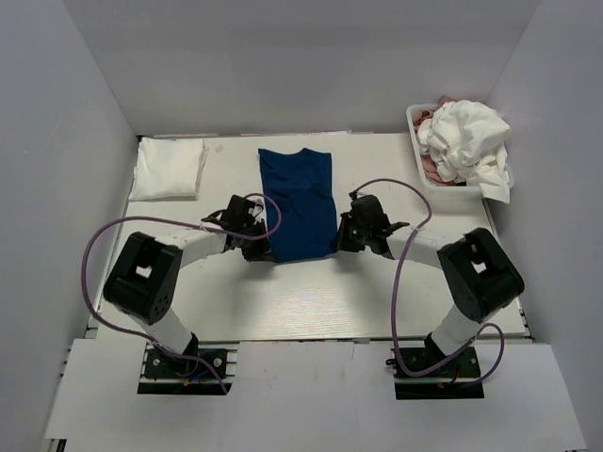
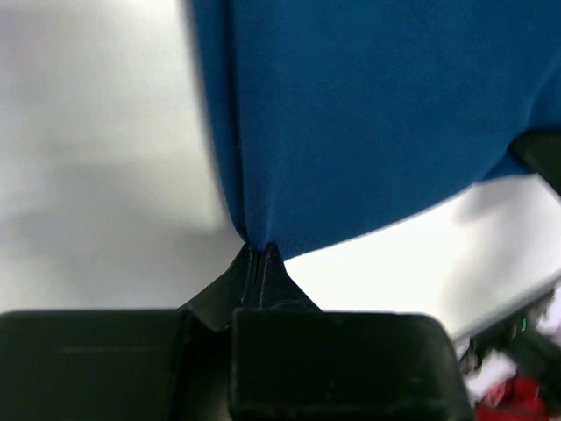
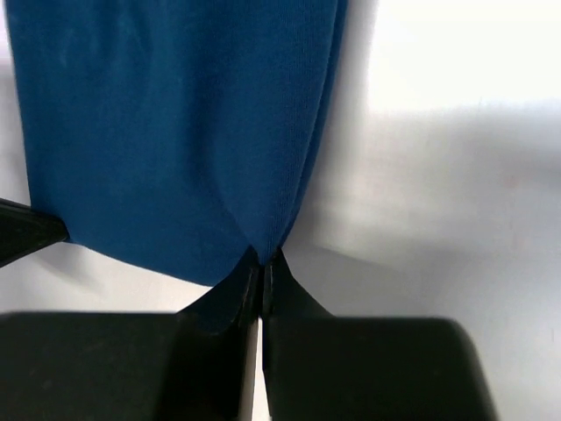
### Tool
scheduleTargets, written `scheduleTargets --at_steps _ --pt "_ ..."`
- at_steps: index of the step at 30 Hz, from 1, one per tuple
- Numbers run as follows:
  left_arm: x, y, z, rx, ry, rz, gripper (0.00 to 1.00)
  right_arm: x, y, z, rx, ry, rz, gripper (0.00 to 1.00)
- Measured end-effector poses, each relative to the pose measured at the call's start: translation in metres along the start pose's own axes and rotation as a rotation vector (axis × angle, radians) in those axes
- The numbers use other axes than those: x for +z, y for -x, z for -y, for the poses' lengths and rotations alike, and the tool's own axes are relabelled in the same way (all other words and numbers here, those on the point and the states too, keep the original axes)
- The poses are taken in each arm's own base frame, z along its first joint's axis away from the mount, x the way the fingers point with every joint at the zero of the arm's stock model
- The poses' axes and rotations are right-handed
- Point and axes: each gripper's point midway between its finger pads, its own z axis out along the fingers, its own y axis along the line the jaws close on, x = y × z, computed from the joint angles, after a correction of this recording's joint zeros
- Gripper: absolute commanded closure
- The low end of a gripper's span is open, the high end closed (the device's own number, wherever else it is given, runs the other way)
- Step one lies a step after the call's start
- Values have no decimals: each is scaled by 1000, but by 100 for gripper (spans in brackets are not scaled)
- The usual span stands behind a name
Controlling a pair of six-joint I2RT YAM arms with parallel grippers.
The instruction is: Fold and stack the t-shirts
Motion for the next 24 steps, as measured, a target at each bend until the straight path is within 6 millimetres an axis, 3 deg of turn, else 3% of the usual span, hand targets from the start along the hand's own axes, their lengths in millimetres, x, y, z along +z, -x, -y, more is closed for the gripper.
scheduleTargets --at_steps 6,9,13,17,21,24 --pt "-41 -45 24 70 -81 -26 100 -50 -28 -13 -28 47 -73 100" --pt "-67 -45 41 101 -132 24 100 -77 -35 -25 -60 92 -82 100" --pt "-101 -36 59 126 -186 124 100 -108 -22 -47 -106 162 -31 100" --pt "-126 -12 77 142 -208 231 100 -123 8 -70 -119 196 22 100" --pt "-143 31 91 126 -168 348 100 -125 47 -90 -111 196 76 100" --pt "-146 69 98 104 -102 419 100 -116 78 -95 -89 166 102 100"
